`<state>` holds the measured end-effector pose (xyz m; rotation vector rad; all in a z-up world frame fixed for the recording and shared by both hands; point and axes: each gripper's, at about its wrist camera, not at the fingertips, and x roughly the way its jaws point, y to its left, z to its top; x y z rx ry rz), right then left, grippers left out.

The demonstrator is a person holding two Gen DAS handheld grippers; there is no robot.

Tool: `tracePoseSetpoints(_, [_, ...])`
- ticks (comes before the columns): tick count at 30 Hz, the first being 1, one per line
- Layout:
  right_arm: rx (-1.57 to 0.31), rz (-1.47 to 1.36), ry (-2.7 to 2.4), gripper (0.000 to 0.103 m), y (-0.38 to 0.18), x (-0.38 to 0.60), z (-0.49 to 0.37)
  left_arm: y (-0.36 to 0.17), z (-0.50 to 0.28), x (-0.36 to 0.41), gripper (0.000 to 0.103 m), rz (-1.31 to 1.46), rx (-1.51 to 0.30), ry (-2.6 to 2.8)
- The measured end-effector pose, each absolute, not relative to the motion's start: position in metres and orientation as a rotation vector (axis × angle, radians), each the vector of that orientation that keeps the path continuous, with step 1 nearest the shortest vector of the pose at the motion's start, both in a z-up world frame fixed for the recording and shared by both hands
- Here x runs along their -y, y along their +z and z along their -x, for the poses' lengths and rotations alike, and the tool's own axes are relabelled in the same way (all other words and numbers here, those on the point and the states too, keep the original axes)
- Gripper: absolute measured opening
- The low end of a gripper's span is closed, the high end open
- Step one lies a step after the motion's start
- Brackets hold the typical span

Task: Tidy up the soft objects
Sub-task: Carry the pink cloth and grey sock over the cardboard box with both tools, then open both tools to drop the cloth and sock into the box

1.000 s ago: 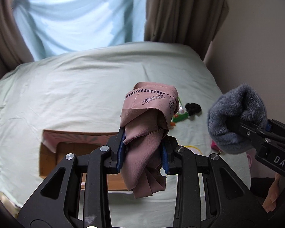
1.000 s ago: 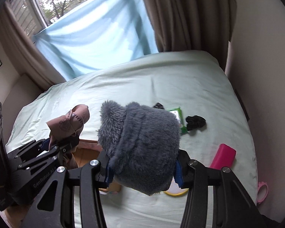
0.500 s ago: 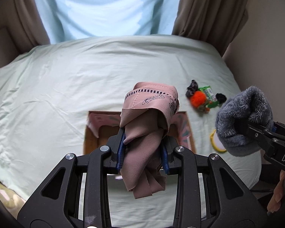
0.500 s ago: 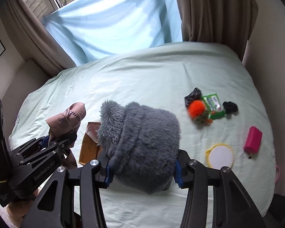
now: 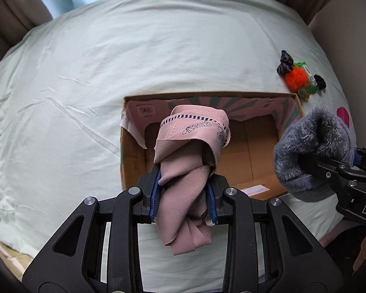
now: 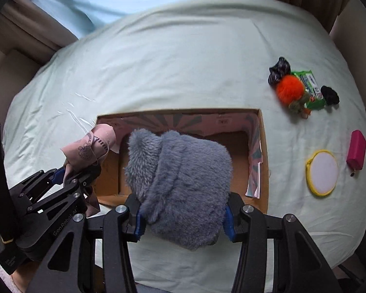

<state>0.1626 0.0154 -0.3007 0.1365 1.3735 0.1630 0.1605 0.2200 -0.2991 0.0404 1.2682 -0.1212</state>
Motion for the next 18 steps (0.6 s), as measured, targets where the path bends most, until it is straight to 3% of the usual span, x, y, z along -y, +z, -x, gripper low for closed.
tracePoseSetpoints(18, [-1.664, -0.093, 0.208, 0.045, -0.406, -0.005, -0.216, -0.398, -0.195, -0.204, 0.028, -0.013, -1.577, -0.071])
